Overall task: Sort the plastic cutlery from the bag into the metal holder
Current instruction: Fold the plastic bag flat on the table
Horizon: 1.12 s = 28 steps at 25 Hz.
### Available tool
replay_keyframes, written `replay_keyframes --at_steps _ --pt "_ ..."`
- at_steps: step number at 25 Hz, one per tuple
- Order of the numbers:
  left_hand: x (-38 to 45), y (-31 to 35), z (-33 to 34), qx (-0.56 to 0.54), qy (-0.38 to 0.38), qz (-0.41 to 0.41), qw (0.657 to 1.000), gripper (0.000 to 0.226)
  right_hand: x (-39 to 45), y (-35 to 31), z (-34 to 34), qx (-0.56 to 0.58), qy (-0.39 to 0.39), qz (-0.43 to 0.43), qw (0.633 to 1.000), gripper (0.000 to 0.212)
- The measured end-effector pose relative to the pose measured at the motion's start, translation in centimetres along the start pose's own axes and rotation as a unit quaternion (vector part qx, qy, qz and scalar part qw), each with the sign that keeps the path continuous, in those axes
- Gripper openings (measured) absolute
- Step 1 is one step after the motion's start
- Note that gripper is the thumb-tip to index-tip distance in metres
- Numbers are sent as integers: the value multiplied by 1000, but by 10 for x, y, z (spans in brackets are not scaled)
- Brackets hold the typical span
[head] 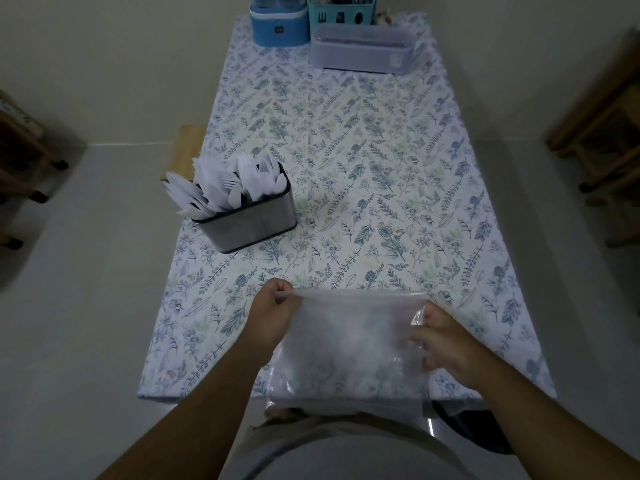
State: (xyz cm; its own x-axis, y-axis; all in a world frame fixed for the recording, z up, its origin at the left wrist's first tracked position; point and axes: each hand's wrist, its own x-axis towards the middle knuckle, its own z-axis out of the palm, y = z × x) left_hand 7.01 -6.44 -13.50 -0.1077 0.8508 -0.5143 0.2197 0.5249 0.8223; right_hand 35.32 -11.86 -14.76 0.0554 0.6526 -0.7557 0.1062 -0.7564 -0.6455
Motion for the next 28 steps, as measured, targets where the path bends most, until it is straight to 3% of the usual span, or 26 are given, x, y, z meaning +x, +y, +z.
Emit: replay_keyframes --at_steps 2,5,6,8,10,12,17,21,24,28 --pt "0 -2 2 4 42 34 999 16 -7 0 4 13 -20 -4 1000 39" --pt "-4 -2 14 99 135 122 978 48 -13 6 9 62 46 -45 996 40" --pt "-6 1 23 129 110 147 975 50 -16 6 9 88 73 -59 992 39" --pt "-14 16 49 176 -42 165 970 44 -25 8 4 145 104 -83 980 36" --pt "-21 31 87 224 -199 161 940 42 -37 11 -8 180 139 -103 968 32" --pt "-28 46 130 273 -282 168 904 47 -48 16 -22 201 172 -125 956 29" --pt "-54 55 247 373 -356 247 820 59 -80 66 -81 249 288 -125 916 31" --pt "-100 44 339 376 -442 323 748 61 -117 121 -128 234 406 -128 874 34" --pt "-131 30 397 346 -529 274 724 58 -131 160 -155 216 498 -93 835 41" --pt "-127 -4 462 399 -614 183 656 56 -113 200 -189 215 544 -36 810 50"
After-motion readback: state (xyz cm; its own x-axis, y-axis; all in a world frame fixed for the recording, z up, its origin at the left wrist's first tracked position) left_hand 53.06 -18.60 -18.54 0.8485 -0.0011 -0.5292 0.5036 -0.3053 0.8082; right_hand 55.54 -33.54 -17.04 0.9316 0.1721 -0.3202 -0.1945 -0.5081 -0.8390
